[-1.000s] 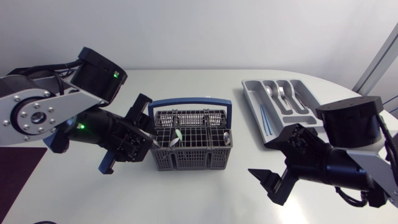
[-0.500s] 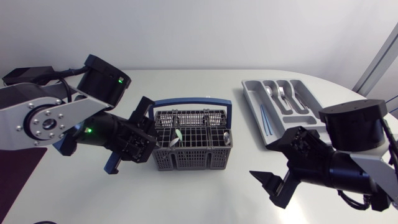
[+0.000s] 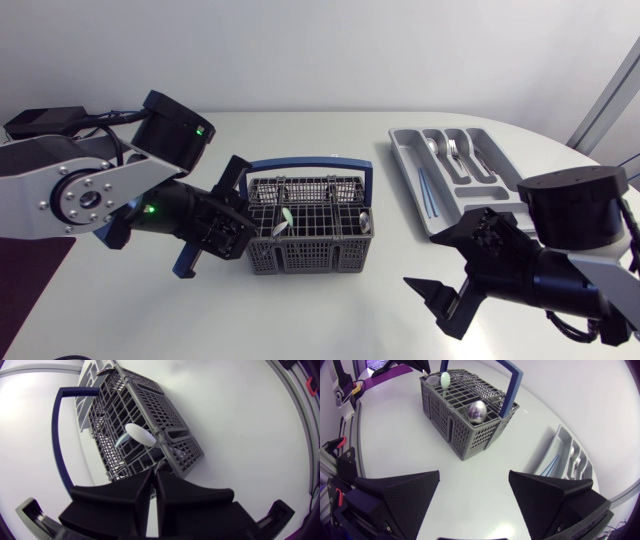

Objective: Unload the cutlery basket into the drawer organizer.

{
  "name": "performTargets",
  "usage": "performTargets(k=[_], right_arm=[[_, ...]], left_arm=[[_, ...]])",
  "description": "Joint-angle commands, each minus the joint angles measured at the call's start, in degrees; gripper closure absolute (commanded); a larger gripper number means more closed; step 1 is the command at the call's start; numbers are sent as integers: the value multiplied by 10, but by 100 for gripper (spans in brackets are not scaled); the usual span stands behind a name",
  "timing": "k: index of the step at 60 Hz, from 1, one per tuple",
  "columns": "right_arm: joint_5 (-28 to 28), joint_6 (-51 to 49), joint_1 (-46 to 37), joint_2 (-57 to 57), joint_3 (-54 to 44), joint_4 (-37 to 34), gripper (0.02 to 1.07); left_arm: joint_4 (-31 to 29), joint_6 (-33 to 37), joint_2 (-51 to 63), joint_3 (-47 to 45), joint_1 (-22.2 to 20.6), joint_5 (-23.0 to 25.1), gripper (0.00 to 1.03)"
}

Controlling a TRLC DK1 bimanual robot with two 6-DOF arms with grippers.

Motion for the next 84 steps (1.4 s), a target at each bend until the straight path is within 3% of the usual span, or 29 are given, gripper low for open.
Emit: performTargets(k=[1, 44, 66, 84], right_arm=[[0, -9, -3, -6, -10, -9, 8], [20, -8, -3, -43, -2, -27, 8], [45, -8, -3, -113, 41, -49, 8], [54, -9, 11, -157, 58, -25, 8]], left_arm=[[-8, -4, -5, -19, 2, 3, 98], [-7, -43, -189, 4, 28, 42, 98], [-18, -224, -191, 115, 28, 55, 98], [-47, -495, -59, 233, -41, 38, 98]])
